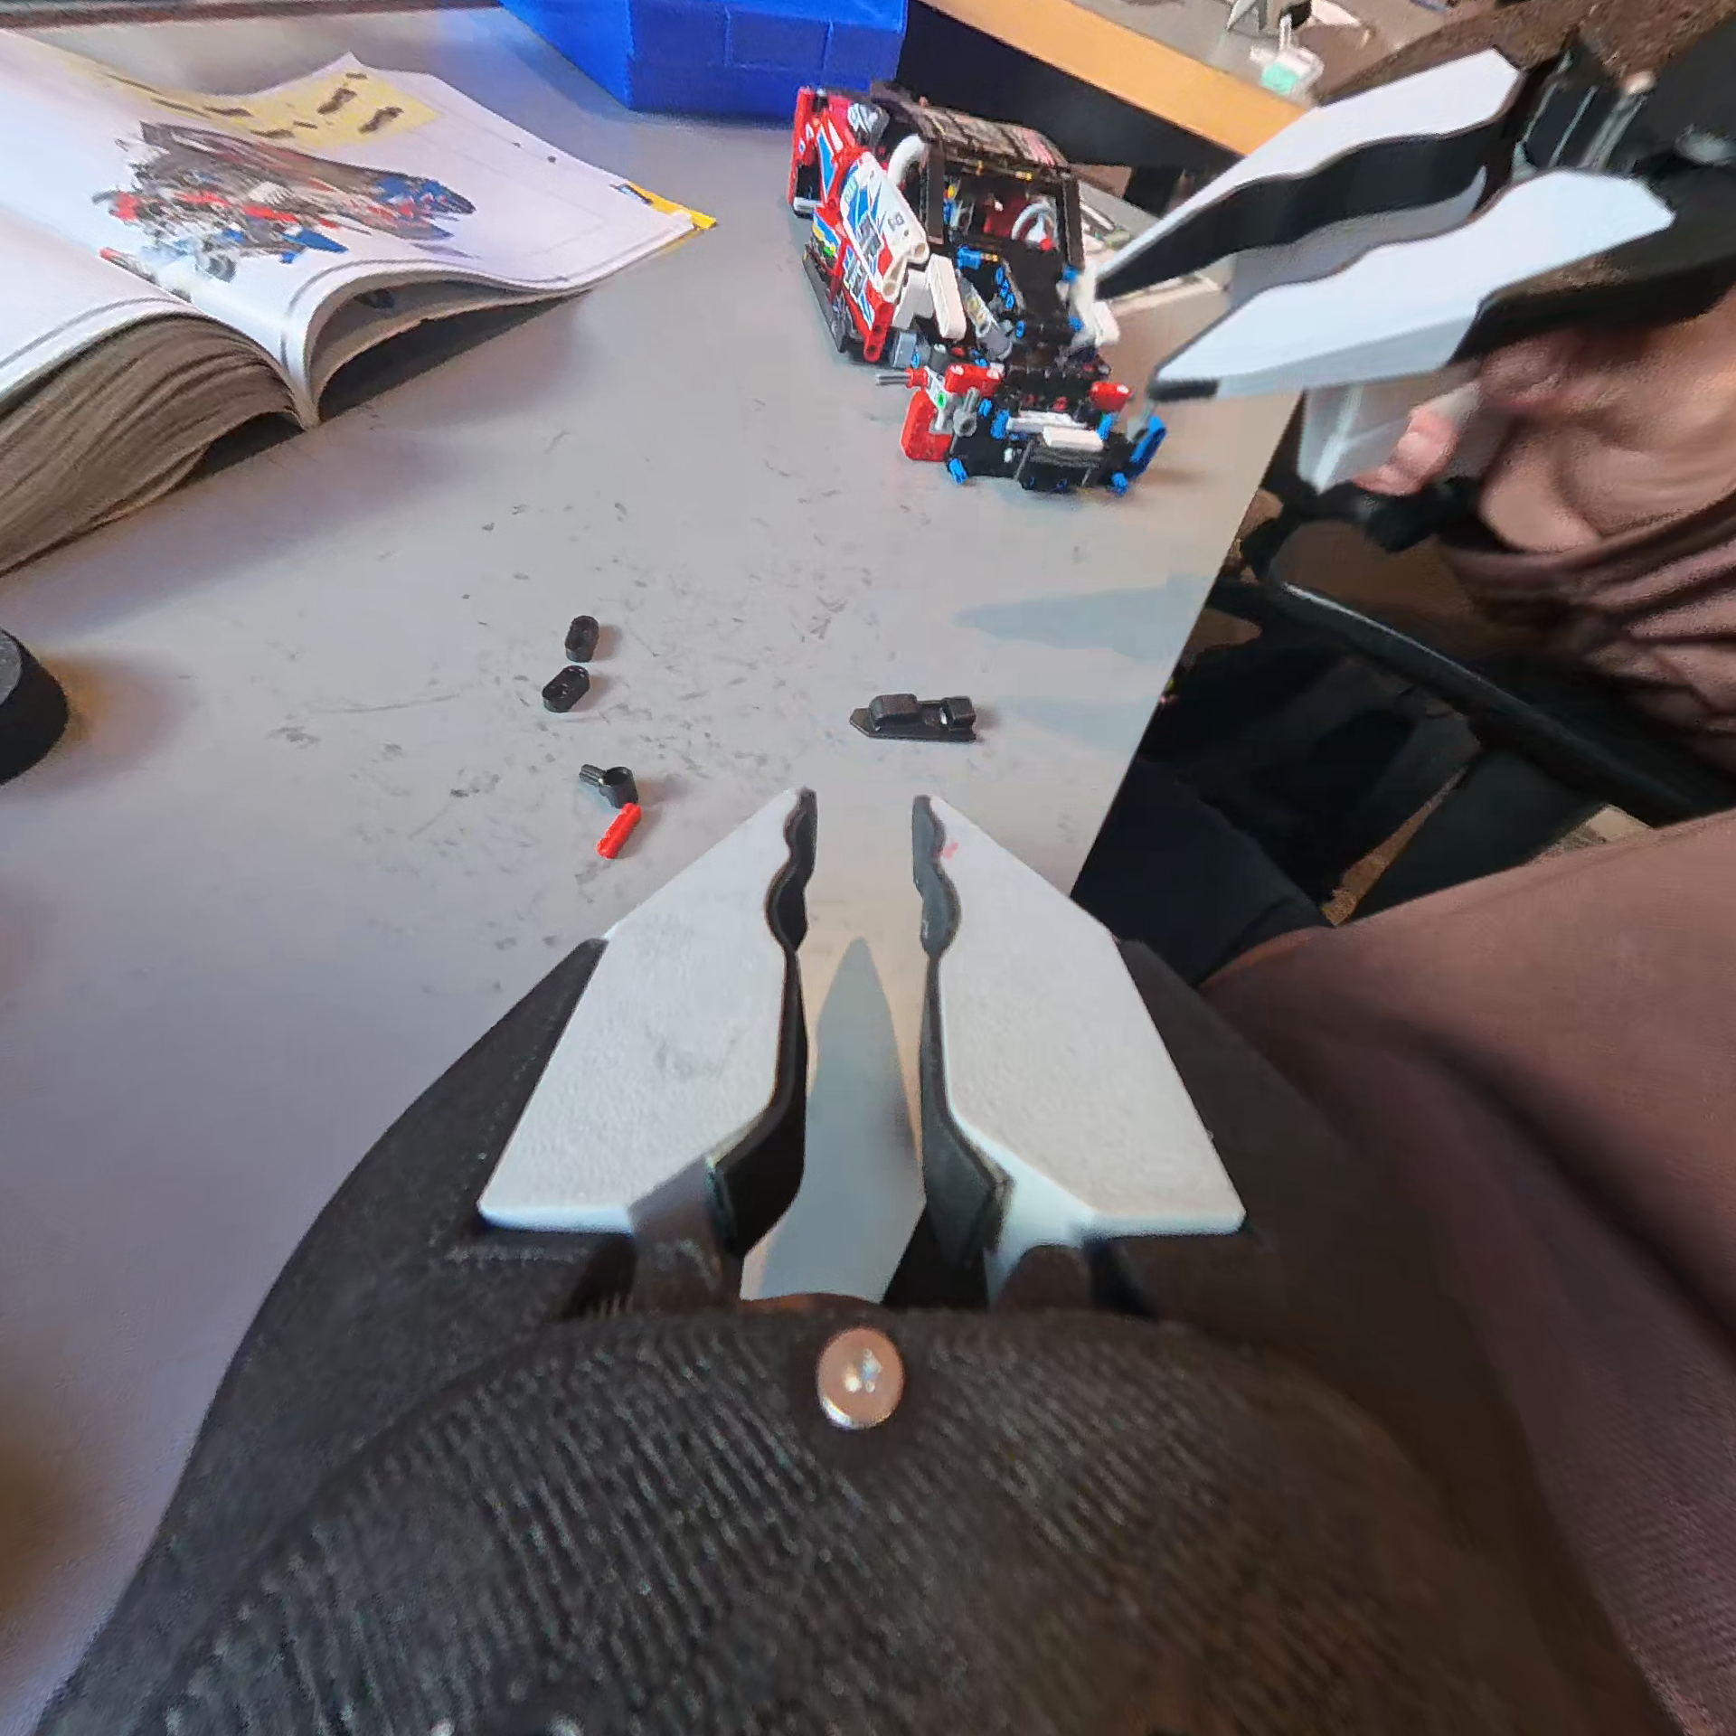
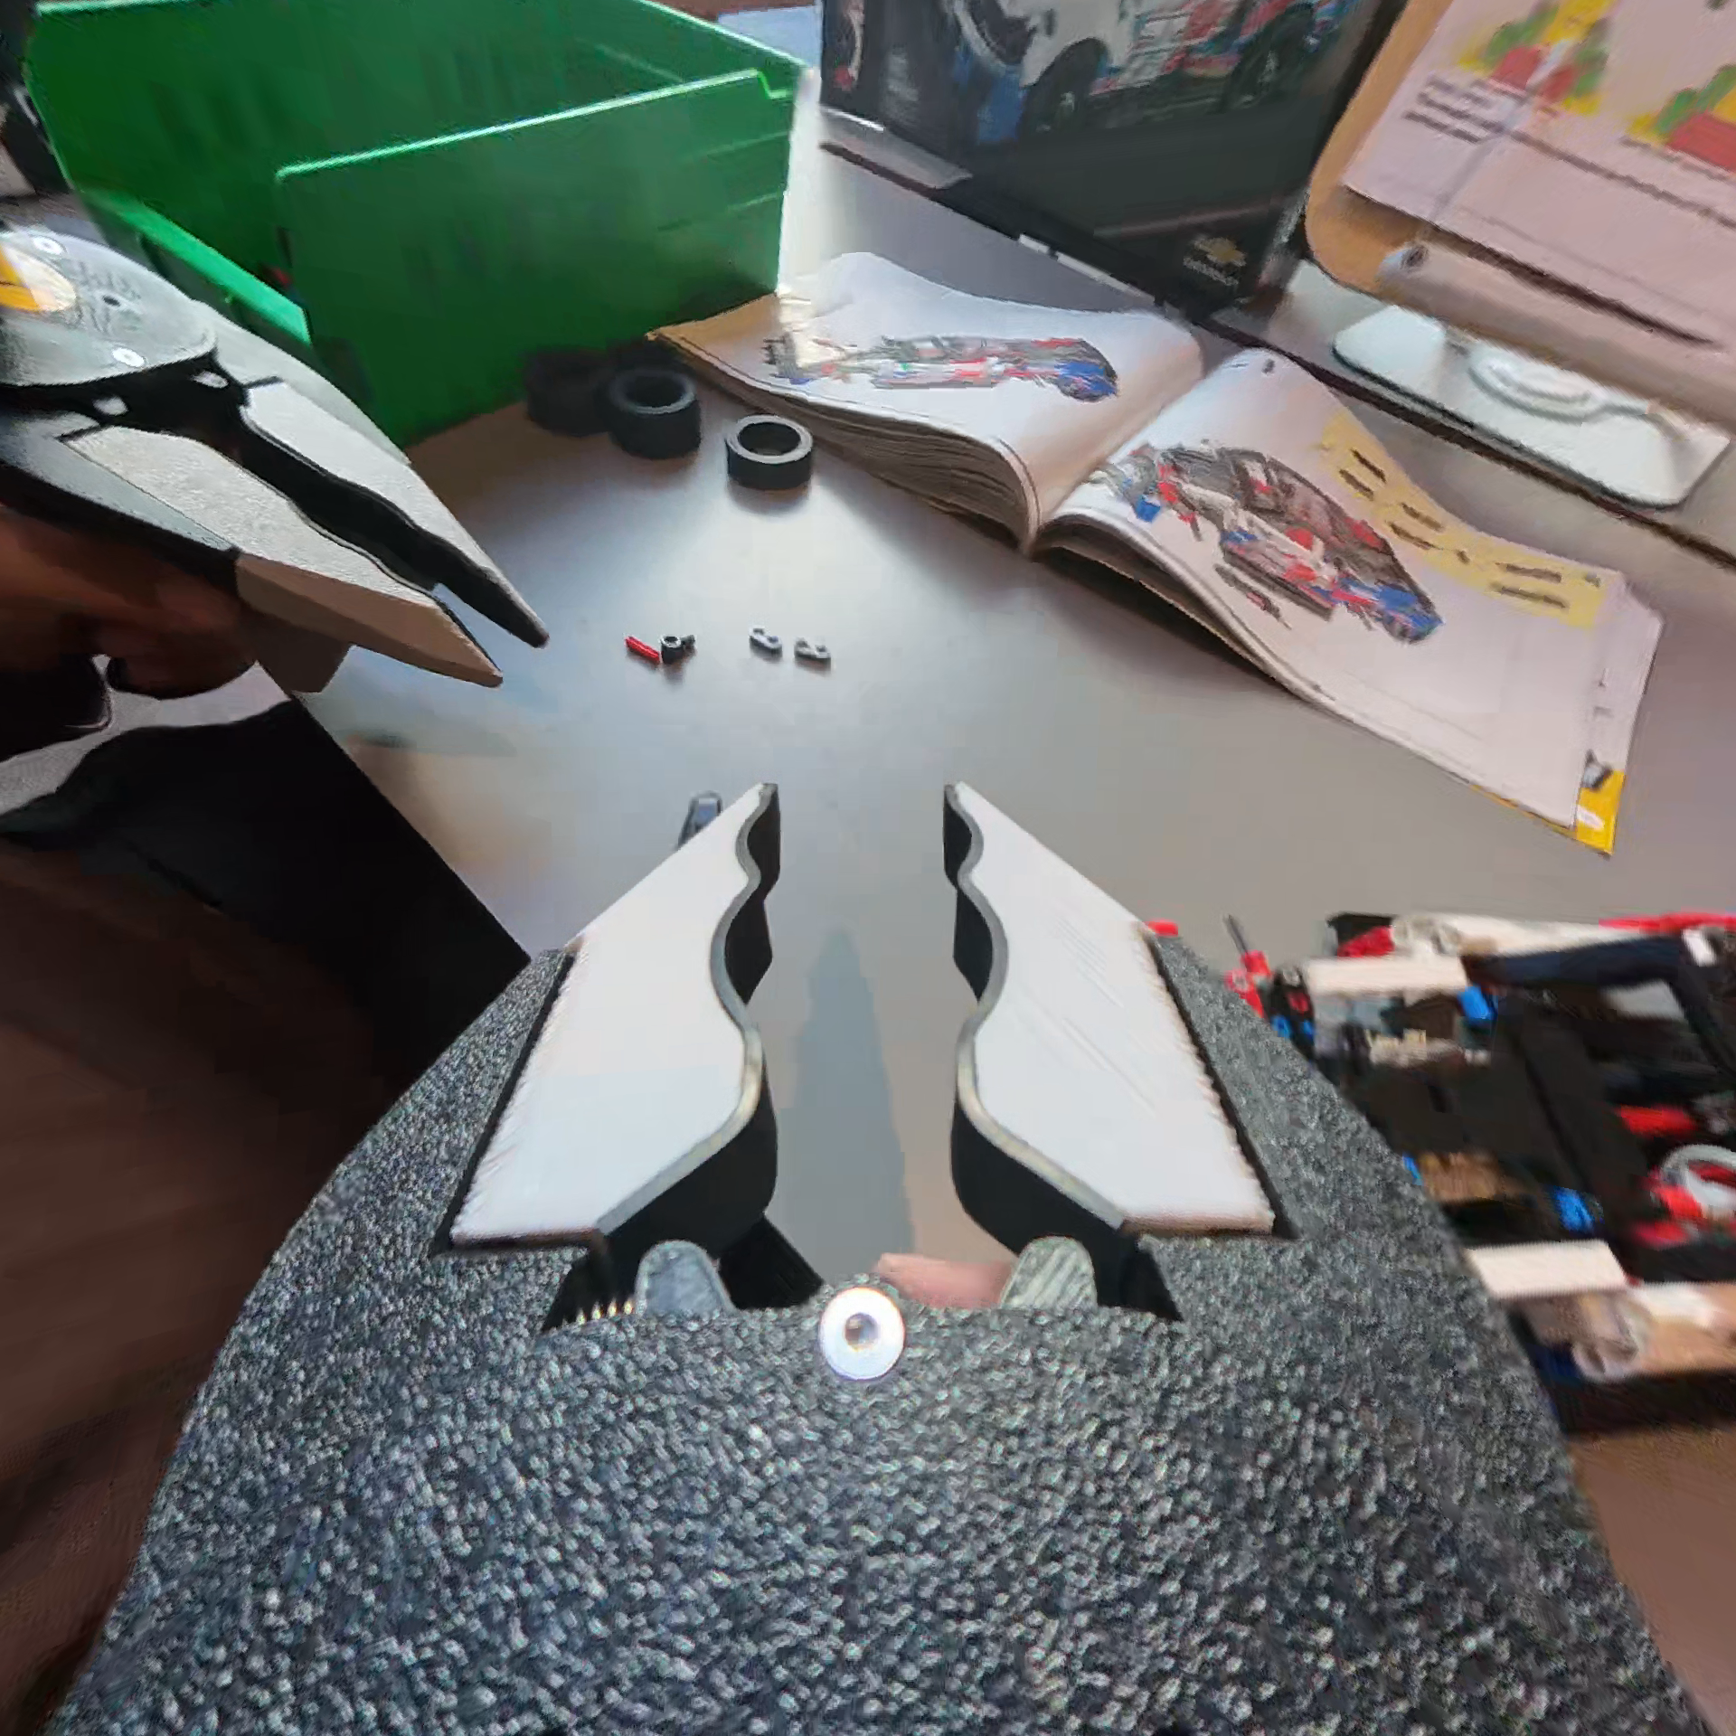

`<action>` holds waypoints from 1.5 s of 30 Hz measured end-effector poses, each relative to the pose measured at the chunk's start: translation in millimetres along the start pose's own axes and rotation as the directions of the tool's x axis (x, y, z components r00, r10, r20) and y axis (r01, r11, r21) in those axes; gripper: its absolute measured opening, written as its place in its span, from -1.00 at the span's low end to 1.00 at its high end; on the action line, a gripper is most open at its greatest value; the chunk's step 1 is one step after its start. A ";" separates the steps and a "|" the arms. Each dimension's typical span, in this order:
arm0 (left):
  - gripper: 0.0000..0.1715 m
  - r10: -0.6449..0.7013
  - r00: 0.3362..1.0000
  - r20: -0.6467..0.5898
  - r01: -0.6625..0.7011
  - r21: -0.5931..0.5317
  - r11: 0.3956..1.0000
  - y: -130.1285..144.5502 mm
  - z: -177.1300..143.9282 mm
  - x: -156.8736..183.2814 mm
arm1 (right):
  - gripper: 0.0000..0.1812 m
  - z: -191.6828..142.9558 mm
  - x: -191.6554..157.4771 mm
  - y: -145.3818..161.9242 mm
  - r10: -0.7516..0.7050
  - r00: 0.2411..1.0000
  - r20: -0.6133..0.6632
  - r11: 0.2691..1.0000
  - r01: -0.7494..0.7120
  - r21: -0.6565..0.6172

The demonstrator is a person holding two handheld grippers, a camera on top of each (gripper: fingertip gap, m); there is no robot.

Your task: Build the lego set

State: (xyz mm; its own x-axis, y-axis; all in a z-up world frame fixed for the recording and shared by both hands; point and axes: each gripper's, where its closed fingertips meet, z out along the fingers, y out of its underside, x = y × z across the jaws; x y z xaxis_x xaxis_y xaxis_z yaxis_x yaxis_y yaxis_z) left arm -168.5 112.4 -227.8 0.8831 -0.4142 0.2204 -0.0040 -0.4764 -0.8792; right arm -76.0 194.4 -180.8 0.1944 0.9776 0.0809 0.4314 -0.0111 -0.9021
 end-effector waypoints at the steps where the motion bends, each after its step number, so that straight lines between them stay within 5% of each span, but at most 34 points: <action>1: -0.80 0.002 1.000 -0.007 -0.002 -0.018 1.000 1.4 2.5 0.8 | -0.64 -4.7 4.3 7.4 0.028 1.000 0.007 0.999 -0.028 -0.018; 4: -0.79 0.031 0.999 -0.037 -0.034 -0.085 0.996 4.9 13.4 4.8 | -0.62 -1.6 -6.3 28.9 0.074 0.995 0.065 0.994 -0.068 -0.087; 10: -0.77 0.202 0.977 -0.063 -0.211 -0.223 0.952 8.8 41.6 2.7 | -0.66 42.9 -48.2 49.0 -0.116 0.984 0.133 0.970 0.141 -0.196; 13: -0.76 0.233 0.968 -0.088 -0.249 -0.293 0.923 17.4 50.0 2.0 | -0.66 60.9 -54.9 55.3 -0.095 0.979 0.181 0.961 0.138 -0.240; 15: -0.76 0.259 0.961 -0.098 -0.277 -0.298 0.913 18.6 51.0 3.5 | -0.82 66.7 -57.5 61.5 -0.066 0.973 0.221 0.953 0.127 -0.275; 20: -0.74 0.424 0.901 -0.095 -0.434 -0.218 0.874 10.3 46.5 9.4 | -0.88 65.4 -59.1 57.1 0.116 0.954 0.278 0.958 -0.034 -0.284; 25: -0.69 0.691 0.723 -0.007 -0.683 -0.154 0.714 0.8 45.3 12.5 | -0.88 56.0 -64.7 37.2 0.395 0.825 0.405 0.911 -0.295 -0.288; 30: -0.76 0.746 0.665 -0.040 -0.740 -0.174 0.650 7.5 51.7 14.7 | -0.88 50.3 -74.7 30.3 0.514 0.702 0.493 0.857 -0.400 -0.323; 33: -0.93 0.753 0.655 -0.056 -0.746 -0.200 0.635 10.9 53.1 12.0 | -0.89 50.9 -78.8 34.8 0.509 0.703 0.496 0.859 -0.385 -0.337; 36: -0.97 0.650 0.747 -0.139 -0.661 -0.259 0.705 17.0 53.3 11.9 | -0.94 52.3 -74.2 34.7 0.474 0.739 0.479 0.879 -0.364 -0.308; 40: -0.98 0.243 0.935 -0.259 -0.343 -0.488 0.802 27.4 45.1 4.4 | -0.77 52.0 -55.5 30.2 0.258 0.883 0.393 0.960 -0.187 -0.209; 43: -0.97 -0.103 0.939 -0.328 -0.124 -0.603 0.788 29.6 40.4 12.7 | -0.70 51.1 -57.8 30.5 0.000 0.938 0.346 0.985 0.059 -0.161; 45: -0.98 -0.196 0.915 -0.352 -0.071 -0.619 0.782 27.7 43.4 14.0 | -0.68 54.9 -59.3 38.0 -0.184 0.935 0.302 0.957 0.240 -0.161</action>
State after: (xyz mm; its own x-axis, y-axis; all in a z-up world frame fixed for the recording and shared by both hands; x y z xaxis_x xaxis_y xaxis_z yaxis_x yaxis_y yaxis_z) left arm -135.9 127.1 -267.4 0.6437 -0.5591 0.5225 -0.3562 -0.8232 -0.4420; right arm -119.5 147.6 -243.1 -0.1633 0.9800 0.1137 0.6016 0.1903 -0.7758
